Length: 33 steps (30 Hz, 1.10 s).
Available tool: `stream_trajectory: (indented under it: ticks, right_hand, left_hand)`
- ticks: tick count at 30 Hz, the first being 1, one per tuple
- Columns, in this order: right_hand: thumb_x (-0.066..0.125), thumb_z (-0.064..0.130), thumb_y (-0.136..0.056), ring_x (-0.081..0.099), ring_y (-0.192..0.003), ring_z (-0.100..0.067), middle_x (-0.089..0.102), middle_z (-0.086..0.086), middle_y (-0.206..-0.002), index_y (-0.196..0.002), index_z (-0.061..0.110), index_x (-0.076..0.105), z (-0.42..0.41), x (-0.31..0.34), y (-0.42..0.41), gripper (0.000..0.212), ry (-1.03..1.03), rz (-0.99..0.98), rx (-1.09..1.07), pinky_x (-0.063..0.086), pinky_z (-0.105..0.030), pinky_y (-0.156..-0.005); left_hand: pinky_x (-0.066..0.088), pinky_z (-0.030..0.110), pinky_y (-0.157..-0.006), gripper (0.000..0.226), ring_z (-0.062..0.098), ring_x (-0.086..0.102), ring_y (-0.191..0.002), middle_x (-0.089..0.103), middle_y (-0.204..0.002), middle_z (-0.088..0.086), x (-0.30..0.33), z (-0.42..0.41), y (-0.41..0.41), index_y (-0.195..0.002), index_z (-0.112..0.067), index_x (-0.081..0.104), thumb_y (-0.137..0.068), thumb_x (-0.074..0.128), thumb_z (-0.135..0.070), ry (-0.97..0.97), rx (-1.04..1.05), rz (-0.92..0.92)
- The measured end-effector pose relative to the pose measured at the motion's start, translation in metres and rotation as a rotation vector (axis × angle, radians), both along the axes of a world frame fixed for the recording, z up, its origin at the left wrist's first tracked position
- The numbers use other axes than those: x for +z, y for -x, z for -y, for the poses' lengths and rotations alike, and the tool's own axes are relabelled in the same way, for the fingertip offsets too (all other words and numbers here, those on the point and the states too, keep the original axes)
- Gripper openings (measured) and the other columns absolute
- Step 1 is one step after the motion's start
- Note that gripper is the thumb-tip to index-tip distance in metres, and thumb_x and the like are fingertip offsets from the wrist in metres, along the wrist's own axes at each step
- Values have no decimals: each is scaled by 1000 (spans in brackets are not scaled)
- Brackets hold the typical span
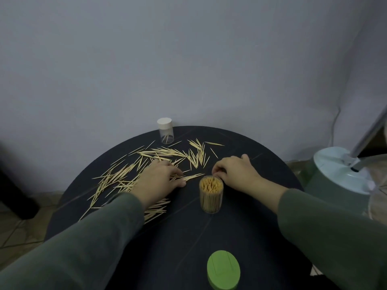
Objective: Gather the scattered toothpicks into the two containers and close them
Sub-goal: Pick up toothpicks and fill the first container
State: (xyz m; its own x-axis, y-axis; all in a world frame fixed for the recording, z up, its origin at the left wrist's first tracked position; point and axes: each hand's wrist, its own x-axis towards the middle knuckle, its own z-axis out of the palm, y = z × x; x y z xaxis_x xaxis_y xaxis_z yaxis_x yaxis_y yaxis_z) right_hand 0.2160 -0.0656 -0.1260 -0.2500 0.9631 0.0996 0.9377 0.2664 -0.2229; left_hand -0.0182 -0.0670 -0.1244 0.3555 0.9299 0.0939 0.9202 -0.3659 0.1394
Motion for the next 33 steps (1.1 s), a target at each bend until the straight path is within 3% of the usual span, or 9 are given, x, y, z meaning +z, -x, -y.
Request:
stream_trajectory:
  ticks: [4,7,14,17,21,24,29,33]
  right_hand:
    - [55,38,-96,51,-111,-12,63,12,-111,-108,32,65,-9,-1,8,17,-33,21,9,27,-42,-102]
    - [55,42,-95,49,-116,-15,62,12,-120,-122,35,62,-14,1,13,29,-56,67,15,27,-43,-102]
    - [52,39,-97,50,-109,-13,64,11,-114,-111,31,67,-17,7,22,22,-159,283,115,27,-43,-100]
    - [50,36,-98,48,-115,-15,59,9,-121,-117,30,59,-16,7,26,22,-152,305,148,25,-43,-103]
    - [53,38,-96,42,-125,-16,51,7,-134,-139,32,46,-16,5,29,43,-144,285,160,24,-45,-106]
    - [54,29,-96,38,-129,-16,46,7,-139,-143,35,39,-25,8,28,50,-116,273,186,23,-47,-109]
    - [63,9,-88,27,-139,-23,30,2,-153,-149,37,26,-50,13,30,77,-129,489,281,23,-52,-112]
    - [59,7,-91,27,-140,-24,30,4,-155,-149,38,26,-59,13,32,74,-113,565,289,21,-55,-112]
  left_hand:
    - [41,33,-95,28,14,46,-111,62,-116,-11,2,-5,-10,-114,-37,67,-91,58,-49,-33,28,7]
    - [44,36,-95,31,17,47,-113,62,-120,-8,7,-7,-16,-120,-35,65,-95,53,-47,-32,13,-111]
    - [44,35,-90,28,21,49,-112,61,-118,0,6,-1,-36,-121,-20,63,-100,48,-30,-153,-48,-345]
    - [44,35,-89,26,22,49,-113,61,-117,1,6,0,-37,-119,-19,62,-100,47,-28,-158,-33,-331]
    - [48,37,-92,28,20,50,-112,62,-117,0,6,0,-31,-118,-22,63,-100,47,-34,-106,-1,-233]
    - [47,38,-95,30,20,49,-114,61,-120,-1,7,-1,-26,-120,-25,64,-98,50,-40,-57,21,-193]
    - [44,39,-98,38,21,46,-121,57,-127,0,10,-6,-21,-128,-29,59,-94,54,-45,23,50,-193]
    - [44,39,-99,37,21,45,-121,56,-128,-1,10,-10,-22,-130,-32,58,-95,54,-44,19,48,-165]
